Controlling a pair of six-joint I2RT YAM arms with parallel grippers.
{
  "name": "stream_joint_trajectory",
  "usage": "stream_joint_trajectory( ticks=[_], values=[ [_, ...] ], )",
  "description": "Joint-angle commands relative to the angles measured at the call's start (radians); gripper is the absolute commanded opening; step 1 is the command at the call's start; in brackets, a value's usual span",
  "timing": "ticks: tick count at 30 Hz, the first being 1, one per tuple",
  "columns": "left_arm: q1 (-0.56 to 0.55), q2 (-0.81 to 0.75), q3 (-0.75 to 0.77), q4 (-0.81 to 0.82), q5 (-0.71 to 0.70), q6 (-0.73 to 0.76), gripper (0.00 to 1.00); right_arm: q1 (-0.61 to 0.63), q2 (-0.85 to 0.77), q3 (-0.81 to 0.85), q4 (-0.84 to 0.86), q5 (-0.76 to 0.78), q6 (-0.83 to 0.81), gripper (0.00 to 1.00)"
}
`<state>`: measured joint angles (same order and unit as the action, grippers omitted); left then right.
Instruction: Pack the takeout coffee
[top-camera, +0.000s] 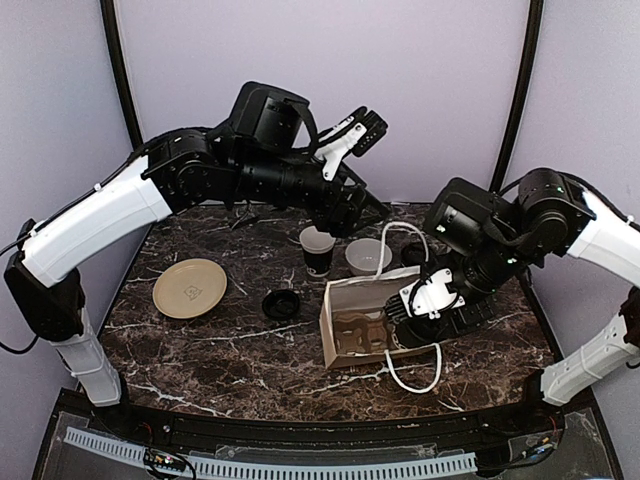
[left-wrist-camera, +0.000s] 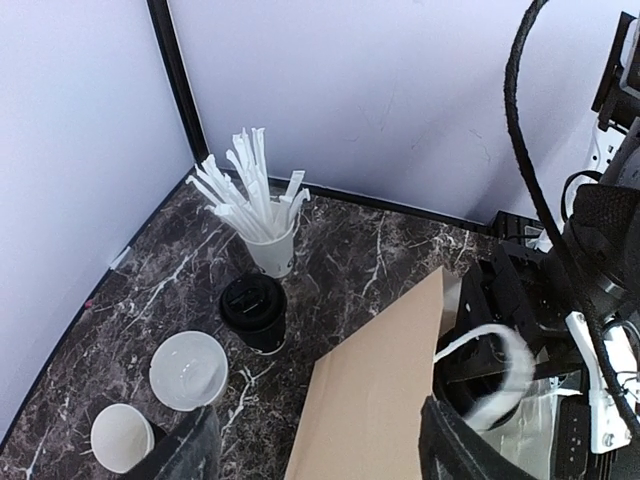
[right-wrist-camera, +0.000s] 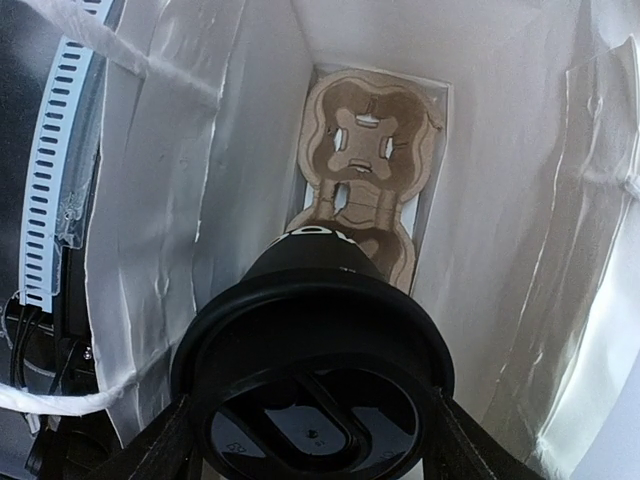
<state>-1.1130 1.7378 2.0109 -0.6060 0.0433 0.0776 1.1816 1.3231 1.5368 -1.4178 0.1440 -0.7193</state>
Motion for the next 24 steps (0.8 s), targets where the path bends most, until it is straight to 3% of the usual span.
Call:
stream_joint_trajectory(
  ticks=[1,6,10,24],
  values=[
    [0.000,-0.075,-0.022,0.024,-0.018,0.060,0.72,0.021,-0.033,-0.031,0.034,-0.006,0.007,0.51],
    [0.001,-0.080,-0.022,0.016,0.093,0.124,0.77,0.029,-0.039,-0.094,0.057,0.048,0.005,0.51],
    [0.019,-0.084,-0.065,0.046,0.029,0.146,0.77,0.036,-0.068,-0.170,0.081,0.064,-0.001,0.51],
    [0.164,-0.069,-0.242,0.240,0.128,0.040,0.77,0.088,-0.157,-0.319,0.202,0.106,0.006,0.50]
  ],
)
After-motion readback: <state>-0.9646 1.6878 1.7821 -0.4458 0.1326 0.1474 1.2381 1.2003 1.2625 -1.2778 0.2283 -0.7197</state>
